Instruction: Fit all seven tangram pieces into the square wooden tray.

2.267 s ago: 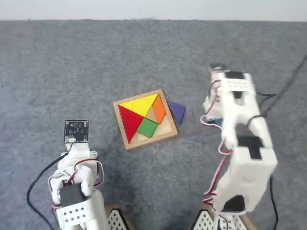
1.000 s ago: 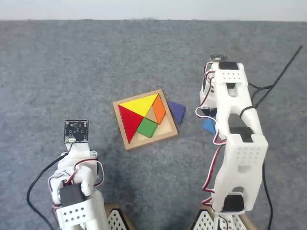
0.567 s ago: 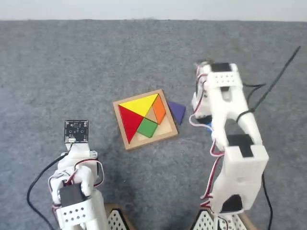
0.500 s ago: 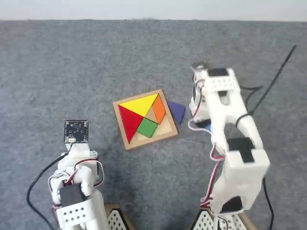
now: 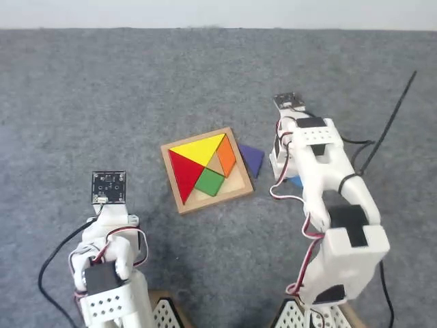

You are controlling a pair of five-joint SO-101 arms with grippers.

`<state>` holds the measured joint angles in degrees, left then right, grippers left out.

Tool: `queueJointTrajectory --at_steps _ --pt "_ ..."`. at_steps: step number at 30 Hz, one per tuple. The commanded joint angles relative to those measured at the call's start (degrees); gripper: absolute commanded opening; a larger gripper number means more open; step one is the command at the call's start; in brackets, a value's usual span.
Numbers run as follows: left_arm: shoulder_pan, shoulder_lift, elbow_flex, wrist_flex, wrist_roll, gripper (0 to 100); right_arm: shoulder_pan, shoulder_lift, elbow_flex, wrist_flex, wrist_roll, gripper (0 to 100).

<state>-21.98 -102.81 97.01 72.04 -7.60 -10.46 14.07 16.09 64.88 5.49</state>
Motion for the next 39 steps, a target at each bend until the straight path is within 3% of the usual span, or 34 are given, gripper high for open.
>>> queueJointTrajectory --at_steps 1,12,26,28,33,39 --pt "-0.18 -1.05 -0.48 0.26 -0.53 2 -0.22 1.36 -0.26 -1.19 -0.7 27.5" --pt "-0.18 -1.05 -0.48 0.26 -0.53 2 -0.31 1.36 -1.41 0.48 -1.05 3.7" --pt "-0.18 -1.05 -0.48 0.26 -0.53 2 -2.95 -27.65 0.26 14.64 -2.9 2.7" --pt "-0.18 -1.05 -0.48 0.26 -0.53 2 -4.26 -29.41 3.34 18.77 2.29 6.6" --pt "-0.18 -1.05 -0.48 0.26 -0.53 2 -8.48 -30.55 13.1 26.77 32.62 22.9" --pt "-0.18 -1.05 -0.48 0.26 -0.53 2 -5.93 -26.77 17.76 27.38 53.01 23.4"
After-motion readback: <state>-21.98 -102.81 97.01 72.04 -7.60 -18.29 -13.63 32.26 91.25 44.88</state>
